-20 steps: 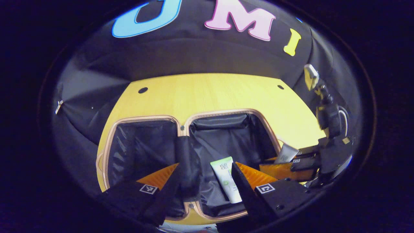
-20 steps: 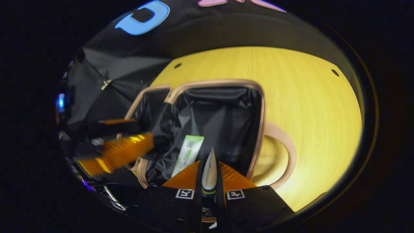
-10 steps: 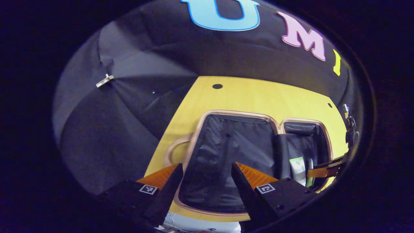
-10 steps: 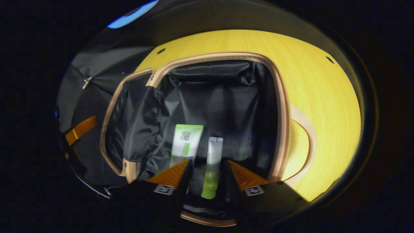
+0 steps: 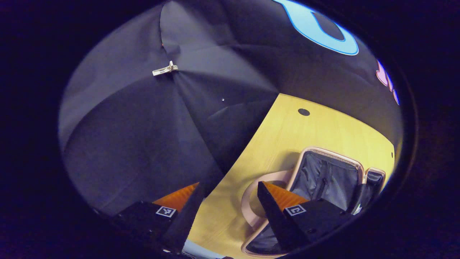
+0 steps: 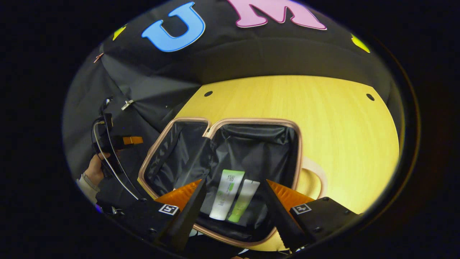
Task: First open the suitcase, pack the skin care products into it, and then close the suitcase.
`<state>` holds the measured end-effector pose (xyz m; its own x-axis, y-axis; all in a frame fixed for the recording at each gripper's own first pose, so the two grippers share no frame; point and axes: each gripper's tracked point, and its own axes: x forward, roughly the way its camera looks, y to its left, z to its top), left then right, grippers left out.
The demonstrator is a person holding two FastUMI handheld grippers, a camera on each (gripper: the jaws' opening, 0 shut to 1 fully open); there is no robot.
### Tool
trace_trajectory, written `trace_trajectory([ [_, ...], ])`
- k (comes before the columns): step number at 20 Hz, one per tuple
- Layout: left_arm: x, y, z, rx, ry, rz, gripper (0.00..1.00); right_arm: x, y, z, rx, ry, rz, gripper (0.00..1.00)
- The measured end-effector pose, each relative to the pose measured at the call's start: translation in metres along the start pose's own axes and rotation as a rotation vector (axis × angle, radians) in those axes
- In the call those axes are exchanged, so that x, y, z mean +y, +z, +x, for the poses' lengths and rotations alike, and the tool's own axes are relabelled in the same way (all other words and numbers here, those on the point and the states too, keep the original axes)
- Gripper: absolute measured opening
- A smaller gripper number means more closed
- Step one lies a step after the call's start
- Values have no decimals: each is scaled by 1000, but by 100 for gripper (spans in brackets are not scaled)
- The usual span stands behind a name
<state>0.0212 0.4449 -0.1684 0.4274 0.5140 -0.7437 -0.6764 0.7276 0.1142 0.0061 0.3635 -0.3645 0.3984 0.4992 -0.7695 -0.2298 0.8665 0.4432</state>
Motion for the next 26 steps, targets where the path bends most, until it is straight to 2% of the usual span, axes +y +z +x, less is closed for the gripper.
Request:
trace_trajectory([
  [1, 2, 0, 10, 37, -28, -20, 94, -5, 4, -1, -6, -11, 13, 98],
  [3, -7, -12, 23, 134, -130, -68, 96, -15, 7, -4, -15, -33, 30, 98],
  [4, -12, -21, 26, 176, -138, -77, 96, -19, 9, -5, -25, -42, 32, 98],
  [6, -12, -47, 43, 278, -108, -72, 93, -24, 8, -7, -24, -50, 35, 98],
  [8, -10, -57, 57, 330, -101, -75, 94, -27, 3, -8, -7, -55, 33, 98],
  [9, -21, -65, 56, 362, -152, -87, 84, -28, 4, -9, -9, -57, 27, 97],
  [11, -21, -63, 56, 370, -142, -44, 14, -26, 6, -12, -18, -49, 18, 98],
  [12, -20, -57, 56, 342, -142, -24, 16, -24, 6, -12, -22, -41, 17, 98],
  [14, -24, -46, 43, 282, -164, 11, 11, -20, 13, -16, -47, -21, 19, 97],
  [18, -28, -6, -3, 164, -214, 23, 9, -18, 29, -28, -106, 3, -14, 98],
  [19, -33, 7, -21, 129, -227, 33, 6, -21, 34, -34, -123, 11, -29, 98],
  [22, -49, 40, -84, 13, -267, 97, 8, -34, 44, -53, -157, 22, -69, 97],
  [26, -97, 74, -169, -118, -338, 122, 7, -53, 53, -87, -206, 57, -96, 97],
])
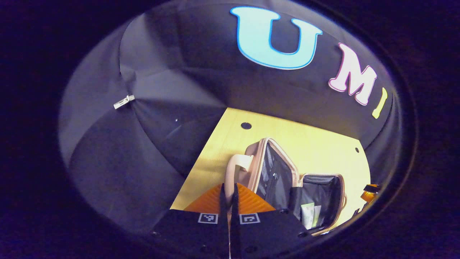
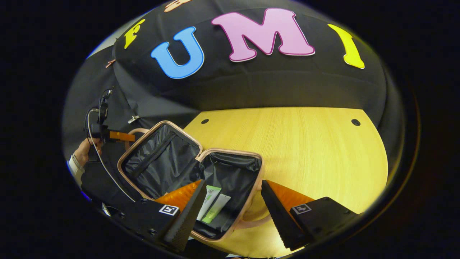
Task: First open the suitcase, pack the skin care products into it, and then close the suitcase.
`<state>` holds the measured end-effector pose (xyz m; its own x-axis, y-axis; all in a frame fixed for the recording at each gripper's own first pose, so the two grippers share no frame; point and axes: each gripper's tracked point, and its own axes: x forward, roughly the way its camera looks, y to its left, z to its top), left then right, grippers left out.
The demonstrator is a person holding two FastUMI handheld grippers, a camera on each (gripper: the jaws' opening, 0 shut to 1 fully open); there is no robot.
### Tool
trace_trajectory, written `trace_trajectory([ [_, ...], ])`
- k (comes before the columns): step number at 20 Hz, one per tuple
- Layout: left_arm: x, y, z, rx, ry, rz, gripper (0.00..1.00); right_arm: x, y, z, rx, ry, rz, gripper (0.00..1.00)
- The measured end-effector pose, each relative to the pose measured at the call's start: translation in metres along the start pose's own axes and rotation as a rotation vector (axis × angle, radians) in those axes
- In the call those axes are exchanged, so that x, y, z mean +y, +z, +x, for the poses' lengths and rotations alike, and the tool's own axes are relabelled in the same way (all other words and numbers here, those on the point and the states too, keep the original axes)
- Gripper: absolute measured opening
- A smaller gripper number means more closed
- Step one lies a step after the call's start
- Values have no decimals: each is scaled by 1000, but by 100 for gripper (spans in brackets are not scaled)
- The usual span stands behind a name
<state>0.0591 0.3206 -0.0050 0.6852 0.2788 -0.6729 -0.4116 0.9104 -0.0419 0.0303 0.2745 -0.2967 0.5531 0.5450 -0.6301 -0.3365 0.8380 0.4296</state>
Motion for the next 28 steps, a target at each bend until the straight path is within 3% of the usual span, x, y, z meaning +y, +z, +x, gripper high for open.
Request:
trace_trajectory([
  [4, -94, 26, -54, -92, -97, 73, 7, -24, -2, -36, -25, 29, -38, 97],
  [7, -181, 20, -82, -105, -201, 130, 7, -41, -5, -64, -36, 43, -67, 97],
  [11, -298, -28, -92, -44, -390, 134, 7, -64, -11, -94, -49, 50, -65, 97],
  [14, -369, -86, -66, 59, -461, 161, 7, -85, -16, -116, -61, 29, -62, 97],
  [17, -412, -140, -13, 160, -429, 250, 8, -98, -30, -137, -68, 2, -29, 97],
  [20, -428, -186, 18, 276, -375, 337, 10, -109, -42, -158, -76, -36, -29, 97],
  [23, -432, -200, 27, 281, -364, 364, 17, -120, -43, -173, -97, -60, -21, 97],
  [24, -433, -202, 25, 286, -353, 355, 25, -123, -43, -177, -103, -67, -22, 97],
  [25, -430, -196, 20, 271, -327, 351, 24, -127, -42, -180, -108, -71, -25, 97],
  [26, -428, -186, 17, 226, -299, 358, 39, -129, -41, -184, -114, -73, -32, 97],
  [27, -429, -171, 9, 173, -284, 361, 45, -132, -38, -186, -123, -77, -43, 97],
  [28, -432, -155, -5, 116, -275, 354, 64, -133, -33, -190, -137, -81, -59, 97],
])
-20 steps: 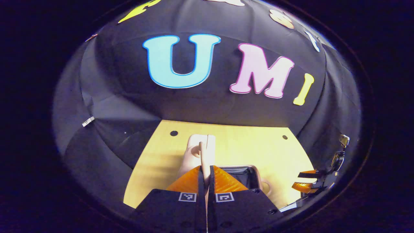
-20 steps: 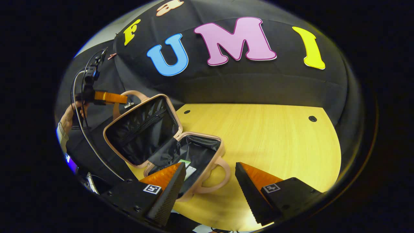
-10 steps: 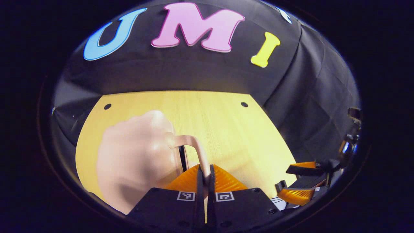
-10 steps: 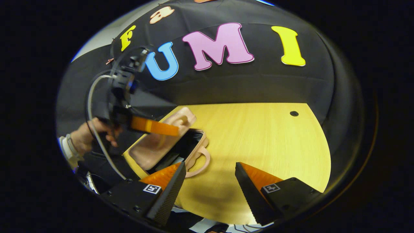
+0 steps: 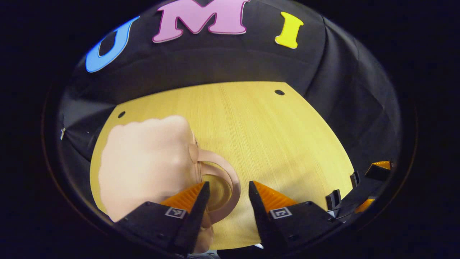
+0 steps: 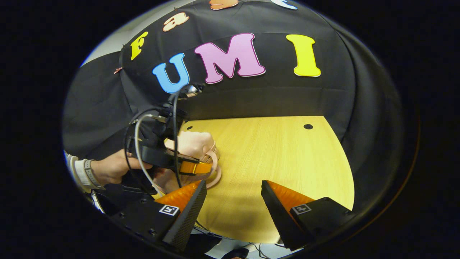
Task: First open the suitcase, pack the skin care products into it, and then close the suitcase.
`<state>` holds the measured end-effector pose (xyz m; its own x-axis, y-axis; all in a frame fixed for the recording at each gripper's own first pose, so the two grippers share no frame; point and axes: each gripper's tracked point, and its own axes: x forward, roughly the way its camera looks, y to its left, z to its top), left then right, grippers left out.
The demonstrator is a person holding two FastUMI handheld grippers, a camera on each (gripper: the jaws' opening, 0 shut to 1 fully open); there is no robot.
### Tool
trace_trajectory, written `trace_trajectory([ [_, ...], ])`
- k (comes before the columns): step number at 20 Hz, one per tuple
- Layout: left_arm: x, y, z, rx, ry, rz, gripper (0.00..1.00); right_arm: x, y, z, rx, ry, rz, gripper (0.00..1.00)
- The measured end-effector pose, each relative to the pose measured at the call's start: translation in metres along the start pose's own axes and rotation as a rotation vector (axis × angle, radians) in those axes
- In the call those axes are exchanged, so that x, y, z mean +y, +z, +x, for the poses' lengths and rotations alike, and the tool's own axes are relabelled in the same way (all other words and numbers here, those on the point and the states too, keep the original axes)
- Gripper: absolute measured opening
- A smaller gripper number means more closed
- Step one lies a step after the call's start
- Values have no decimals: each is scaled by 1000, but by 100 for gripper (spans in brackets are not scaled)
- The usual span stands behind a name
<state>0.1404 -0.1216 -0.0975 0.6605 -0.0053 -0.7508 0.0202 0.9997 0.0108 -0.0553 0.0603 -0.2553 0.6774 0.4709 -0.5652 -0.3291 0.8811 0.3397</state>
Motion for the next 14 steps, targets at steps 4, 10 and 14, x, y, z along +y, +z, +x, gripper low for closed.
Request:
trace_trajectory([
  [4, -4, 61, -83, -264, 59, -35, 91, -1, 44, -12, -106, -24, -67, 97],
  [10, -3, 131, -219, -623, 115, -33, 92, 6, 168, -46, -393, -106, -199, 97],
  [14, 26, 159, -289, -798, 206, -82, 94, 23, 226, -73, -540, -124, -166, 96],
])
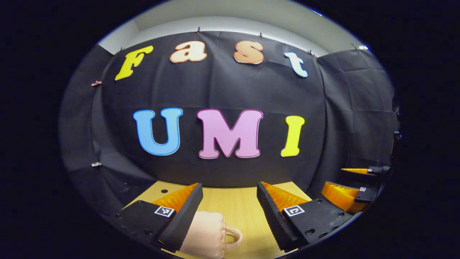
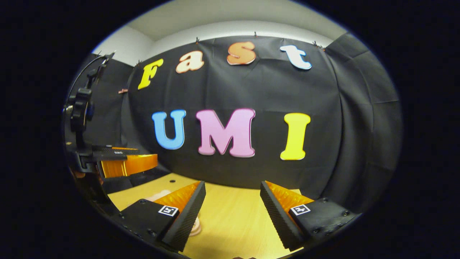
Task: First open the suitcase, pack the skin care products into it, and then close the suitcase.
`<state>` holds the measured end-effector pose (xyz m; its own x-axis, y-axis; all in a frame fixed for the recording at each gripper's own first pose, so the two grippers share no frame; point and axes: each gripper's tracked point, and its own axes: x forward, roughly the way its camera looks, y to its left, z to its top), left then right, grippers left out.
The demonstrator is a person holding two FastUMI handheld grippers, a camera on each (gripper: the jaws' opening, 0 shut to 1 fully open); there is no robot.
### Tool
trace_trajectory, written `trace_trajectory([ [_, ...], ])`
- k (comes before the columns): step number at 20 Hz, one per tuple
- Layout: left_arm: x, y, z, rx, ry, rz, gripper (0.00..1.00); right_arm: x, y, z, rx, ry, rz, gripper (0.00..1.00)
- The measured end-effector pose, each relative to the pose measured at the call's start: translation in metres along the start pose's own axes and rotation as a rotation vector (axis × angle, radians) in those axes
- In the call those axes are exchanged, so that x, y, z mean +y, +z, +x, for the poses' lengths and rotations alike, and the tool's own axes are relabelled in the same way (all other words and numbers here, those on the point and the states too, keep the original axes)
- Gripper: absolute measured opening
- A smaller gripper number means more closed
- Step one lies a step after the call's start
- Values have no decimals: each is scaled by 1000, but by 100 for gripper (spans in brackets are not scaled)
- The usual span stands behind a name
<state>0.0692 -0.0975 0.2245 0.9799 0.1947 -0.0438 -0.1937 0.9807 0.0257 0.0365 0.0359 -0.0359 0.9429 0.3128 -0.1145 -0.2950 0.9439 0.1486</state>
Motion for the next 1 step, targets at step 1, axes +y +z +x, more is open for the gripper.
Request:
trace_trajectory([
  [1, 7, 7, -3, -21, 18, 1, 94, 1, 8, 2, -26, -5, -10, 96],
])
